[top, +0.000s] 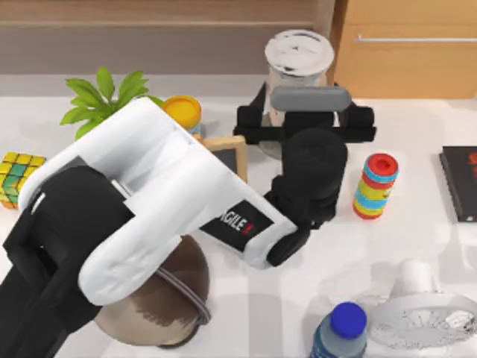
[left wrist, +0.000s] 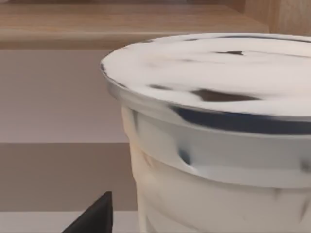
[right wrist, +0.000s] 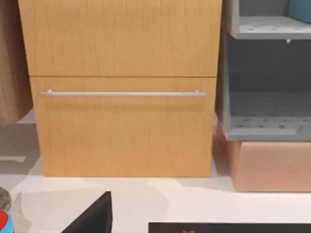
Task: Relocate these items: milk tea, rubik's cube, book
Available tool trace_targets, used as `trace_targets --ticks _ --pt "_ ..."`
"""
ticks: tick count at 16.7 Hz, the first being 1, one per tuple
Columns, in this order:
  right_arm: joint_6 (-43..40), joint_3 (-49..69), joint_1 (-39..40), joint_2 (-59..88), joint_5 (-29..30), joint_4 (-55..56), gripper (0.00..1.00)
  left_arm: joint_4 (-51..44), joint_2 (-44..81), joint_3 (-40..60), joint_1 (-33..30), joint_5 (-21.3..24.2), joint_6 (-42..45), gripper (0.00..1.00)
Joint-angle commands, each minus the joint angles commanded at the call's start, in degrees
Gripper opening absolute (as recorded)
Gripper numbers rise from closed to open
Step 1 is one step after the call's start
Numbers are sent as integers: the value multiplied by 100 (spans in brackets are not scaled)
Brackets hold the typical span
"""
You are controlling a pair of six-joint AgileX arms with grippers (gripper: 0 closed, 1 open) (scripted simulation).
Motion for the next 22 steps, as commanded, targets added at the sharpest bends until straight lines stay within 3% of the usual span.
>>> trace_targets --ticks 9,22 --pt "0 0 0 0 0 0 100 -318 -203 408 -178 45 -92 100" --pt "0 0 0 0 0 0 100 -572 -921 -355 -197 -181 21 100"
